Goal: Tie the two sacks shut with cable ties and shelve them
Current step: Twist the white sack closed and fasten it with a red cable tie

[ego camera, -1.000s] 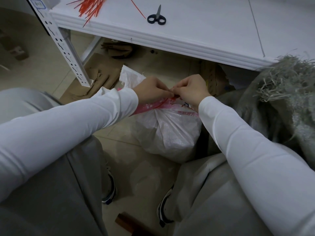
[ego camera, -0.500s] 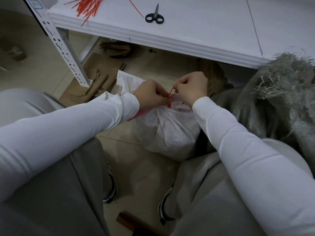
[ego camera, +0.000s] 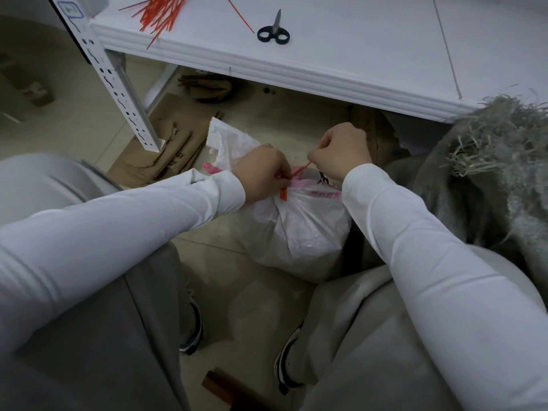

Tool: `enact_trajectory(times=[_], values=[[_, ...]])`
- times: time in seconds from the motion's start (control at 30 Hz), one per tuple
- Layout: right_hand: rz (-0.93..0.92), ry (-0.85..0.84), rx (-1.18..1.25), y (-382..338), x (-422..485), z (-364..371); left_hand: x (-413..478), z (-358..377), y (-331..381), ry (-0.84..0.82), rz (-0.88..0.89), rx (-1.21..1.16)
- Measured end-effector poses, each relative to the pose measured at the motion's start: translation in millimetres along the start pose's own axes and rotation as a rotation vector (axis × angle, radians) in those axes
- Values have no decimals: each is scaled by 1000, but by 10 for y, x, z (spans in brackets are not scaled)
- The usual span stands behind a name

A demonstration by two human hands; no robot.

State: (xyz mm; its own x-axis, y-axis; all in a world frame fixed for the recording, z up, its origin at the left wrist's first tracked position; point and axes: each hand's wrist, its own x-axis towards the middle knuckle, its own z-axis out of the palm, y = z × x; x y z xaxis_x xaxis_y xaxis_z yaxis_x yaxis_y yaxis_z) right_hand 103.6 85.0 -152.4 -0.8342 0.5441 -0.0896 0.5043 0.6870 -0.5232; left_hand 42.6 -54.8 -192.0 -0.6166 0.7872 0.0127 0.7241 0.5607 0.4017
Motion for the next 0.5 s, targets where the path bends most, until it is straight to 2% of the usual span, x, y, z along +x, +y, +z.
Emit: enact_trajectory(times=[0.13,0.2,0.33,0.5], values=[[-265,-68,-451,-55,-95,35,22,19,41,15,37,47],[-348,-162,-554,-69,-155,70,46,30,62,16,31,65],[-353,-231,-597,-19,-123,125,68,22,39,7,12,72],[-242,-349,-345,-52,-75,197,23,-28,-20,-14,-2,-8]])
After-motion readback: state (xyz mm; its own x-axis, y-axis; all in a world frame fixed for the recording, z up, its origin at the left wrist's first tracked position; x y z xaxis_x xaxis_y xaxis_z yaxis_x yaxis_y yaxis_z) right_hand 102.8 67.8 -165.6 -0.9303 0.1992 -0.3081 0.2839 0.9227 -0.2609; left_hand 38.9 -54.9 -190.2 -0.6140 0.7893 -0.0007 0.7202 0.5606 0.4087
